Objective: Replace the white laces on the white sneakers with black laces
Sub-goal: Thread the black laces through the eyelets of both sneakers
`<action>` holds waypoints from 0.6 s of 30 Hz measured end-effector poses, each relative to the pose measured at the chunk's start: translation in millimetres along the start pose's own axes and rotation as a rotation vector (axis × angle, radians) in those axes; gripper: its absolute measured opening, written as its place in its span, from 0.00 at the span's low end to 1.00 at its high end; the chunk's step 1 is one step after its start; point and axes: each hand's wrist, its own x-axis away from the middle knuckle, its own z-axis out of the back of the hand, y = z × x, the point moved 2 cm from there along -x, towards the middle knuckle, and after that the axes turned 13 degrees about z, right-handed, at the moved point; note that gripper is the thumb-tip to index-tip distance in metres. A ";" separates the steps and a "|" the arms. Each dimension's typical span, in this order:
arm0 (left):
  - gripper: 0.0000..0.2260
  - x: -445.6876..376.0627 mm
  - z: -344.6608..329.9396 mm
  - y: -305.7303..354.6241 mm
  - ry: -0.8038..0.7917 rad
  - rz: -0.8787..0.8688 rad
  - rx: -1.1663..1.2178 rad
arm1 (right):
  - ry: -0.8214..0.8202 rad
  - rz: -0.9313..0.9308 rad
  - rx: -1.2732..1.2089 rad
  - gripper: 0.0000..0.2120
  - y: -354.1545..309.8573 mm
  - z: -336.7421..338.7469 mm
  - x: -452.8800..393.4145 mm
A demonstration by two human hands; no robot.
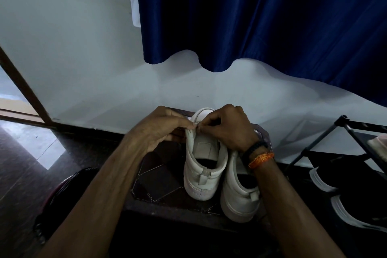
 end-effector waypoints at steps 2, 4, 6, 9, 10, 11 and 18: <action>0.07 -0.4 0.0 0.2 -0.029 0.002 0.013 | 0.013 0.008 -0.022 0.02 -0.2 0.9 0.6; 0.06 -2.1 1.0 -0.3 -0.031 -0.002 0.036 | 0.008 0.010 -0.025 0.02 -0.9 0.9 0.1; 0.05 -4.0 2.2 -2.1 -0.014 -0.031 -0.010 | -0.001 0.000 -0.014 0.02 -1.3 0.2 -0.8; 0.08 -7.3 3.0 -5.7 0.013 -0.100 -0.110 | 0.004 -0.011 -0.002 0.02 -1.0 -0.6 -1.9; 0.10 -8.5 3.1 -7.0 0.022 -0.118 -0.125 | 0.005 -0.012 -0.005 0.02 -1.0 -0.9 -2.0; 0.11 -10.0 3.1 -8.1 0.036 -0.139 -0.143 | 0.004 -0.011 -0.007 0.02 -1.2 -1.1 -2.1; 0.11 -19.5 1.2 -10.5 0.085 -0.302 -0.399 | 0.002 -0.015 -0.059 0.03 -0.1 -0.9 -1.1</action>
